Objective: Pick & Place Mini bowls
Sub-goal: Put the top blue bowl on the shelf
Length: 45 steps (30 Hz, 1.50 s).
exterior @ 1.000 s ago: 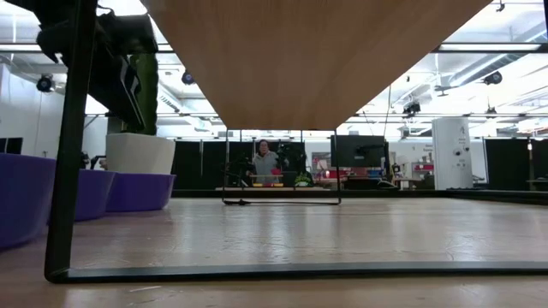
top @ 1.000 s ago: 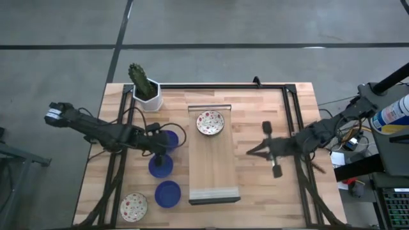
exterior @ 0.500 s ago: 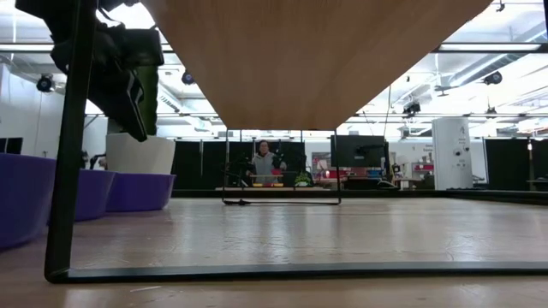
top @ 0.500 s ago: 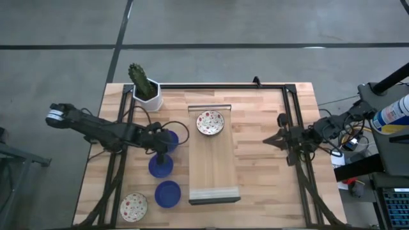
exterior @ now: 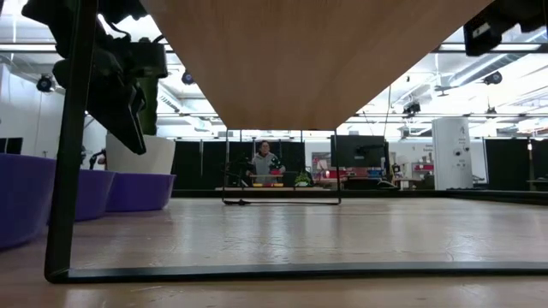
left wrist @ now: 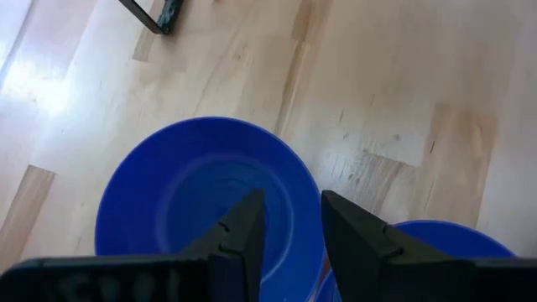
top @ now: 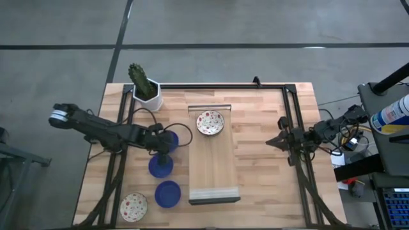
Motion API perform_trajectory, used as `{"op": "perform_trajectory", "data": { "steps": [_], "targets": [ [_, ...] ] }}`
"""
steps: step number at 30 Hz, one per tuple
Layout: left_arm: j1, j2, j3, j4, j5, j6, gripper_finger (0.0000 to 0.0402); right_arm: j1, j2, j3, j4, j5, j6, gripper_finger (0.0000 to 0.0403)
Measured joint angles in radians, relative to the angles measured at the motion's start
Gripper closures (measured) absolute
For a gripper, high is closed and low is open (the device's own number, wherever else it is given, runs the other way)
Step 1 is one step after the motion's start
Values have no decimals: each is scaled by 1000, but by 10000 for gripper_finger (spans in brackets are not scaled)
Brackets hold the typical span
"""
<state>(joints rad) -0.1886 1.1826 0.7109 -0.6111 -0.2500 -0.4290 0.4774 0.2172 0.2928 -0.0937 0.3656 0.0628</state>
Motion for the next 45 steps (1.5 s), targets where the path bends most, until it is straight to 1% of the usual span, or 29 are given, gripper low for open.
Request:
{"op": "perform_trajectory", "data": {
  "steps": [8,14,16,22,31,38,41,45],
  "targets": [
    [0,21,0,16,4,-4,289,-1,-125,-123,5,0,28,394],
    [0,22,12,24,55,-43,289,-1,-198,-178,-2,0,4,394],
    [0,22,13,25,59,-51,289,-1,-216,-196,-7,1,0,394],
    [0,66,7,62,67,-68,289,0,-217,-234,-4,20,15,394],
    [0,164,7,70,69,-66,289,0,-209,-233,-8,23,-8,394],
    [2,205,7,72,53,-62,290,0,-208,-233,-3,27,105,394],
    [2,210,7,72,52,-50,301,0,-208,-233,-2,26,169,394],
    [2,206,7,72,50,-48,341,0,-208,-233,-2,26,143,394]
  ]
}}
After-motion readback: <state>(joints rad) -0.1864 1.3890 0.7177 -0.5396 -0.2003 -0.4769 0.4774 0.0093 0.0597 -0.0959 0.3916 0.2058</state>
